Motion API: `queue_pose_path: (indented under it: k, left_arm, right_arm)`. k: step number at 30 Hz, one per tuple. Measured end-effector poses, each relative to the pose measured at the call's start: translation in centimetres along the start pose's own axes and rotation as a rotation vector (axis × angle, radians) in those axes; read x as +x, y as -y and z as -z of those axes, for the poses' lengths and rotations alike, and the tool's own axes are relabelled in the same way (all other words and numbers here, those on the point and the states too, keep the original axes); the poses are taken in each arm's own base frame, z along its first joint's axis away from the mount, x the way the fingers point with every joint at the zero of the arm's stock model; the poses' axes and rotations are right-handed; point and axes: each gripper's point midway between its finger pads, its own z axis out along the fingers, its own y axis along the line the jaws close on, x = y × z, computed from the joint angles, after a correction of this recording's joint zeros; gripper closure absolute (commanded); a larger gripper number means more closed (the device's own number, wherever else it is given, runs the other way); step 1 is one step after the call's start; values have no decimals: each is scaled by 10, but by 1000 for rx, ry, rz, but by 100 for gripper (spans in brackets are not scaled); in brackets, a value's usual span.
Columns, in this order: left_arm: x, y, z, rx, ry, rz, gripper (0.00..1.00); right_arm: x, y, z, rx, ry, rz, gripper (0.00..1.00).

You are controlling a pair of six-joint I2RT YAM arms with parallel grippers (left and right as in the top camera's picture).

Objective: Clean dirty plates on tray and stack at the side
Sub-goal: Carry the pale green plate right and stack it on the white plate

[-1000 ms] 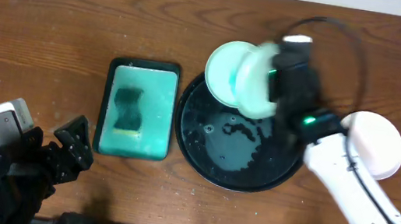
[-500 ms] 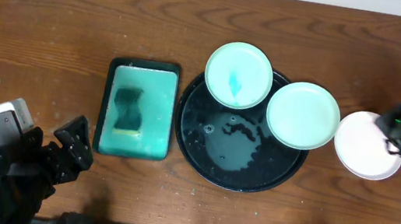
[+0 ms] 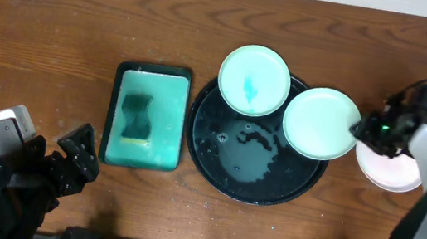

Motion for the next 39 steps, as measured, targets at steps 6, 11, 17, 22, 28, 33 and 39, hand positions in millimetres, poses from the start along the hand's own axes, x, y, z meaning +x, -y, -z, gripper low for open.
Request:
queue_pose_path:
  k: [6,11,17,22,28,33,39]
  left_arm:
    - [0,0,0,0,0,0,15]
    - [0,0,0,0,0,0,15]
    - [0,0,0,0,0,0,15]
    - [0,0,0,0,0,0,15]
    - [0,0,0,0,0,0,15]
    - [0,0,0,0,0,0,15]
    - [0,0,0,0,0,0,15]
  right_arm:
    - [14,12,-3,66,-50,-10,99]
    - [6,46,40,200,47,-148,99]
    - [-1,100,68,347,147,-360,99]
    - [2,118,68,437,150,-406,85]
    - [3,133,76,535,170,-428,70]
    - [4,142,85,579,195,-462,90]
    - [-24,61,65,153,205,-272,90]
